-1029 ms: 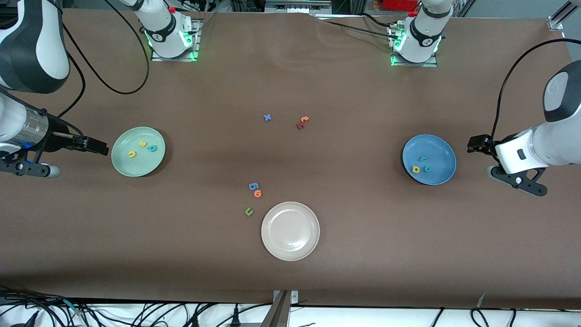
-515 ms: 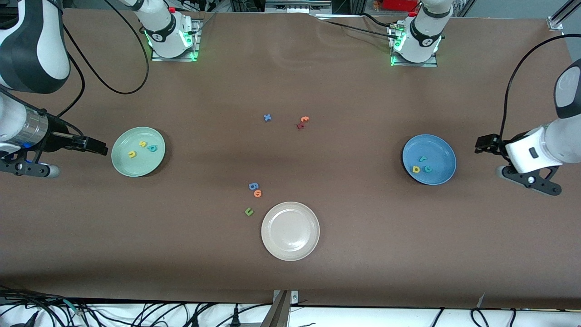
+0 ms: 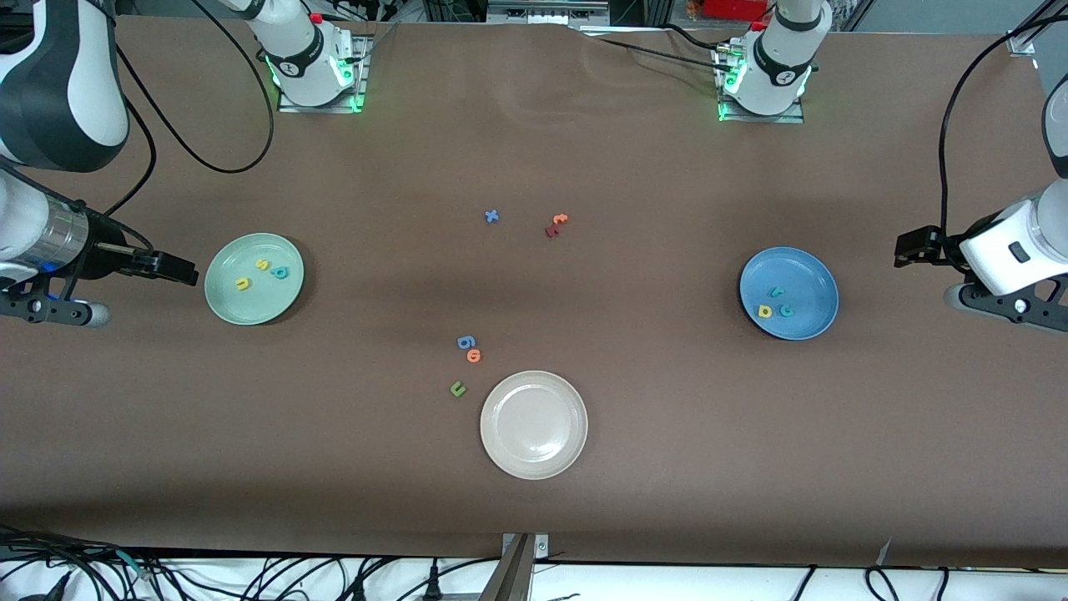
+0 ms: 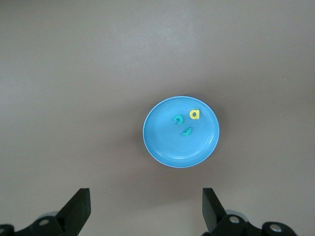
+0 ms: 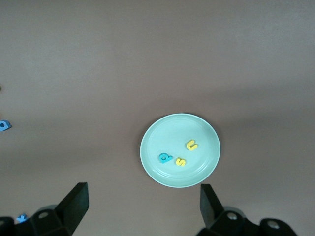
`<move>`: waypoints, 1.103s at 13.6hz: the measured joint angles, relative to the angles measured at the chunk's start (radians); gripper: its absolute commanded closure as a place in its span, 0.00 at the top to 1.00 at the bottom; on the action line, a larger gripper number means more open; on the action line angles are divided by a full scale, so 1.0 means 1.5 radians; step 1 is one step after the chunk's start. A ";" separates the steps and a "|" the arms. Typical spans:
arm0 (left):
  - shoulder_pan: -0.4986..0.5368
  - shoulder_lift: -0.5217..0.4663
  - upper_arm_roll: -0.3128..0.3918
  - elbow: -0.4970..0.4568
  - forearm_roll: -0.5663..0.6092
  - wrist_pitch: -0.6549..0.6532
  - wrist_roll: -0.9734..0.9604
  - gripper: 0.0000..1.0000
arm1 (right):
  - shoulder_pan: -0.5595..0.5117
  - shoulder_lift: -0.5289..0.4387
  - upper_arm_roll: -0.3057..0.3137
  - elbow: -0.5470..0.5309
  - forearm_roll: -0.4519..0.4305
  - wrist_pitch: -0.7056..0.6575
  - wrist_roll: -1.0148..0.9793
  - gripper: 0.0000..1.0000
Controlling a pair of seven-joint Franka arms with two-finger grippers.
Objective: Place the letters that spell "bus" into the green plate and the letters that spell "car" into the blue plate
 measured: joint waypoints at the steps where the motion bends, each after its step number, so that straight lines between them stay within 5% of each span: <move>1: -0.053 -0.014 0.053 -0.018 -0.004 0.010 0.000 1.00 | 0.000 0.000 0.000 0.000 0.000 0.000 0.000 1.00; 3: -0.113 -0.044 0.109 -0.064 -0.014 0.038 0.000 1.00 | 0.000 0.000 0.000 0.000 0.000 0.000 0.000 1.00; 10: -0.152 -0.127 0.156 -0.118 -0.021 0.051 0.053 1.00 | 0.000 0.000 0.000 0.000 0.000 0.000 0.000 1.00; 15: -0.174 -0.132 0.167 -0.123 -0.022 0.062 -0.098 1.00 | 0.000 0.000 0.000 0.000 0.000 0.000 0.000 1.00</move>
